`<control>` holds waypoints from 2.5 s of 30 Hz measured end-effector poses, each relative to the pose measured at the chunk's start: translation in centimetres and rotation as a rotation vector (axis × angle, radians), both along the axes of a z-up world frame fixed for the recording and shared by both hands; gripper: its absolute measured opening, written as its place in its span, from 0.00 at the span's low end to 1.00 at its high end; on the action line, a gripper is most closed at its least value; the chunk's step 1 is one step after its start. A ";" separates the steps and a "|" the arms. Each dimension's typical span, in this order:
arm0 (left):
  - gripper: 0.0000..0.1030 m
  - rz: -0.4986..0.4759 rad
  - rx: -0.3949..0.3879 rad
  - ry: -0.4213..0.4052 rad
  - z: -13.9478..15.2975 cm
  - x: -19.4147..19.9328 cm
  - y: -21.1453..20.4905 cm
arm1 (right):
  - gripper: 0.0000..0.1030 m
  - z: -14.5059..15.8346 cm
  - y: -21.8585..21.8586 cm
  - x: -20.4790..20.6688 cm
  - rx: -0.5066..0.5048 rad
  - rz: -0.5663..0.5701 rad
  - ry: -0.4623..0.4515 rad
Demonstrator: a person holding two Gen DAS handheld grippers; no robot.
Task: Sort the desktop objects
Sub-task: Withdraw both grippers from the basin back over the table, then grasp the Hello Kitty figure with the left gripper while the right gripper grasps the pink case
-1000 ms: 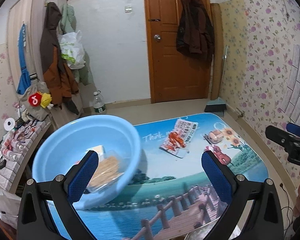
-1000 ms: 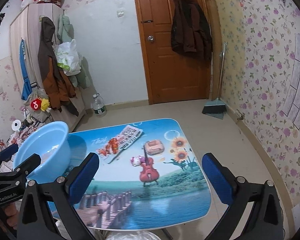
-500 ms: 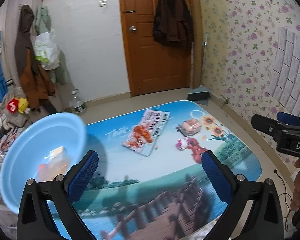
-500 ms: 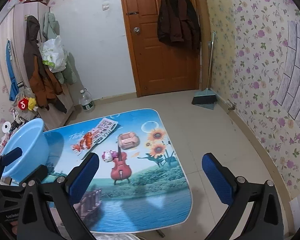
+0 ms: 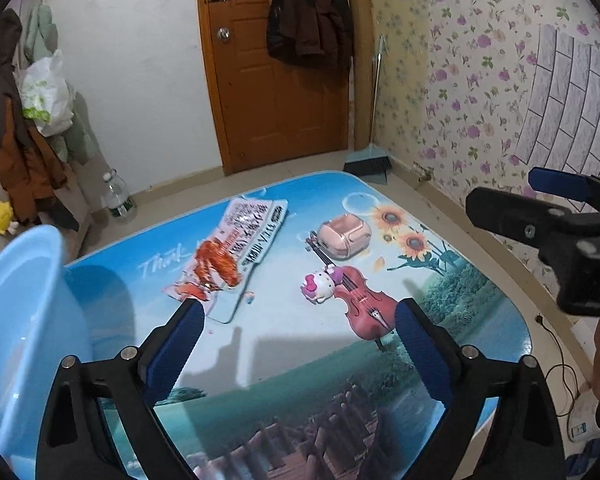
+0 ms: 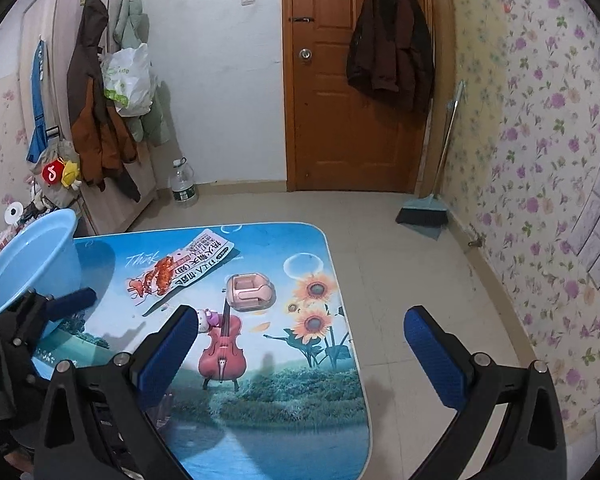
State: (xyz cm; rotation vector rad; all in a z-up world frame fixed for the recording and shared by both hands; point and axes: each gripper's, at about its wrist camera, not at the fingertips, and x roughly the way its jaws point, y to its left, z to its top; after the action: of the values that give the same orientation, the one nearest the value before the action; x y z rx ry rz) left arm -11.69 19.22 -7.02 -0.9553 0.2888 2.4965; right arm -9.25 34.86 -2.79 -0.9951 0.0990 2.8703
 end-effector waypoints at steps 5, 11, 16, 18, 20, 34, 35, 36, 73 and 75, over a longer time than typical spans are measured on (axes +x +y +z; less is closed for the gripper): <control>0.84 -0.017 -0.015 -0.038 -1.4 -2.0 1.2 | 1.00 -1.5 0.6 -1.9 -0.016 0.015 -0.022; 0.72 -0.039 -0.035 -0.078 -2.7 -3.9 2.5 | 0.98 -2.9 0.0 -4.8 -0.004 0.073 -0.047; 0.60 -0.047 -0.025 -0.157 -3.7 -5.4 2.9 | 0.94 -4.0 -0.5 -6.9 0.026 0.122 -0.081; 0.58 -0.034 -0.031 -0.159 -3.9 -5.7 2.9 | 0.94 -4.2 -0.5 -7.5 0.025 0.124 -0.085; 0.51 -0.026 -0.036 -0.179 -4.2 -6.1 2.8 | 0.94 -4.4 -0.4 -8.1 0.017 0.127 -0.089; 0.27 -0.068 -0.060 -0.172 -4.3 -5.9 3.7 | 0.94 -6.2 -0.1 -9.9 -0.010 0.104 -0.122; 0.25 -0.072 -0.059 -0.172 -4.3 -5.9 3.7 | 0.94 -6.2 -0.1 -10.0 -0.010 0.105 -0.122; 0.24 -0.075 -0.057 -0.174 -4.2 -6.0 3.8 | 0.94 -6.1 -0.1 -10.0 -0.009 0.107 -0.122; 0.23 0.055 0.015 -0.123 -2.6 -5.9 -1.8 | 0.87 -9.2 -3.5 -13.3 -0.036 0.168 -0.223; 0.23 0.058 0.017 -0.125 -2.7 -5.9 -2.1 | 0.83 -9.4 -3.7 -13.6 -0.038 0.168 -0.233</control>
State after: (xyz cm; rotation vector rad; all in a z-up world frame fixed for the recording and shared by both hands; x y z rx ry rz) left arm -17.61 17.15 -9.68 -1.1222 0.2019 2.4735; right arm -22.80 31.18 -12.21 -1.4000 0.0534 2.8806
